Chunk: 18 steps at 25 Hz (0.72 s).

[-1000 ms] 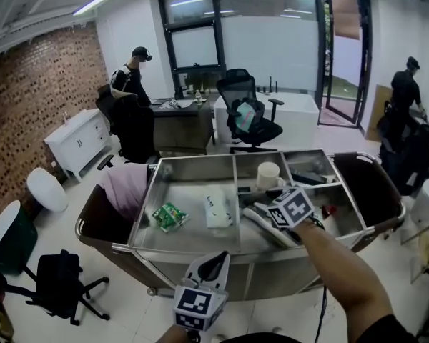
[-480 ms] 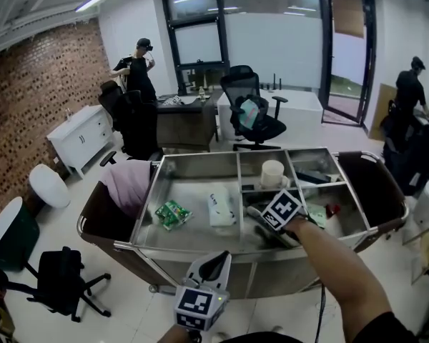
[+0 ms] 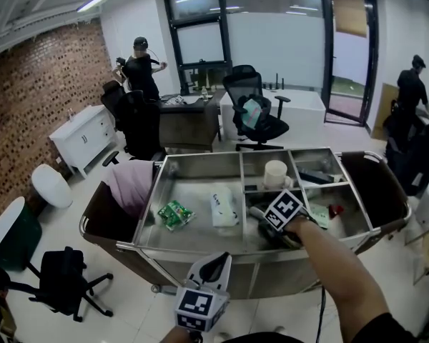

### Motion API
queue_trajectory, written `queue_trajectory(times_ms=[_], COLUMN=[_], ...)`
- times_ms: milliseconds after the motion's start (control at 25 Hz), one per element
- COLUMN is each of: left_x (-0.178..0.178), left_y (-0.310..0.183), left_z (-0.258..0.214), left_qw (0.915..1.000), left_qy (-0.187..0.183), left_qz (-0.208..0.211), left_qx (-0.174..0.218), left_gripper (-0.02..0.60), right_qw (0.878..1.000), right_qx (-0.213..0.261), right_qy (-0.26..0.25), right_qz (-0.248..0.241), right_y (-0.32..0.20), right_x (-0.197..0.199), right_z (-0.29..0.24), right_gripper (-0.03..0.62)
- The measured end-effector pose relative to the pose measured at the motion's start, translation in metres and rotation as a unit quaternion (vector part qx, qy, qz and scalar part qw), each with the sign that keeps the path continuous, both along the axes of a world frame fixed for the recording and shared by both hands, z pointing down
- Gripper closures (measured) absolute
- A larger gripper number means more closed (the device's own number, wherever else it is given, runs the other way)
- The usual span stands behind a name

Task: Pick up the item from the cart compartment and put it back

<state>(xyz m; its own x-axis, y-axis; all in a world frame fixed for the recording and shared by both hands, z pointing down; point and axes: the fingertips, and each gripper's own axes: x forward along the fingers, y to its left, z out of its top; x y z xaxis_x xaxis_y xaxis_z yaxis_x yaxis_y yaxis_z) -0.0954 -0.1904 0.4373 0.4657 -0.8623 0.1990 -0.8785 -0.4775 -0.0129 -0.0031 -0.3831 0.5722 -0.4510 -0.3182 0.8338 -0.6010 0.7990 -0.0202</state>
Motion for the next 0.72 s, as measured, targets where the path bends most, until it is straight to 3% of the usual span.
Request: queue_trajectory(times_ms=[400,440,720], left_x=[0.000,0.001,0.000], left_y=[0.002,0.002,0.004], left_z=[-0.003,-0.003,-0.002], left_qw=[1.0000,1.0000,1.0000], left_qy=[0.000,0.000,-0.002], left_qz=[0.002,0.001,0.000], left_qx=[0.003,0.002,0.001], left_gripper=[0.581,0.581,0.581], right_qw=[1.000,0.999,0.998], right_qx=[0.004,0.008,0.030], right_qy=[-0.017,-0.021,-0.041], right_qz=[0.022,0.025,0.029], right_y=[-0.002,-0.002,-0.002], right_x=[0.000,0.000,-0.005], right_z=[-0.004,-0.006,-0.022], right_gripper=[0.424,0.470,0.480])
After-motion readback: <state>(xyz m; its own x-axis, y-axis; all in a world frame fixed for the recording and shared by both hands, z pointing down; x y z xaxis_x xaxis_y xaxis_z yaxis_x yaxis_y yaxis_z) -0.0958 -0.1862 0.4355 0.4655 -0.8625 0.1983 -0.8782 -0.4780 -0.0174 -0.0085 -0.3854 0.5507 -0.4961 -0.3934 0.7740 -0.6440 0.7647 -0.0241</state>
